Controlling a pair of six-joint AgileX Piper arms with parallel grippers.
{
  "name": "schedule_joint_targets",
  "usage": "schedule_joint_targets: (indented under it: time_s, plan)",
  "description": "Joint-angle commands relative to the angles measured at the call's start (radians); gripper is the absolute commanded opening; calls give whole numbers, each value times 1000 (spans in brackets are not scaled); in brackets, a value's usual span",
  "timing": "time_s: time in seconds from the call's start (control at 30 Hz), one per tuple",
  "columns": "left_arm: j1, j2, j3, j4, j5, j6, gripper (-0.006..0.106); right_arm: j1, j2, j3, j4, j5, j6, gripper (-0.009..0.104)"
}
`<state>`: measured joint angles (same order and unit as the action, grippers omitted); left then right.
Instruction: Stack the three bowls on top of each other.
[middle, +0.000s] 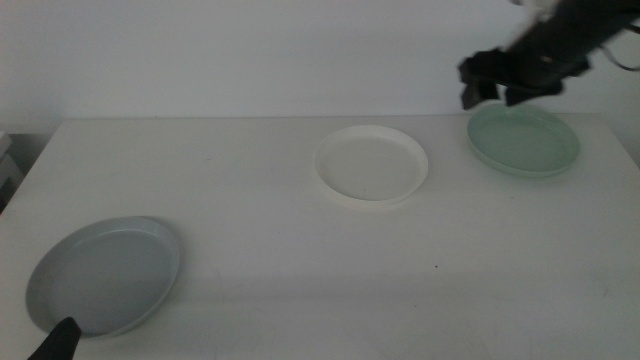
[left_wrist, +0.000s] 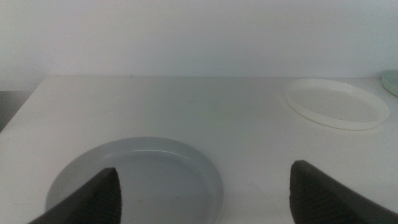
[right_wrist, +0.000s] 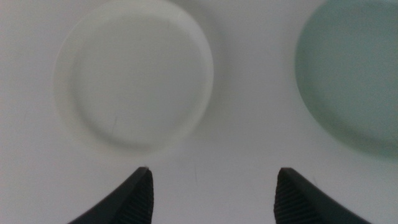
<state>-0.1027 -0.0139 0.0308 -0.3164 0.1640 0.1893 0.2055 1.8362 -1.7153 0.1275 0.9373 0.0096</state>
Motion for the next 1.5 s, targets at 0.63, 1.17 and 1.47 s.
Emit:
schedule_joint_targets:
  time_s: [0.63,1.17,1.47]
  plan:
    - [-6,-13,-6,-10,-76,-9,92,1,572,-695,84,146,36,49]
    - [-6,-13,-6,-10,-76,-9,92,1,654,-695,89,34,29,24]
    - [-6,-13,-6,-10,-76,-8,92,2,688,-695,99,12,29,12]
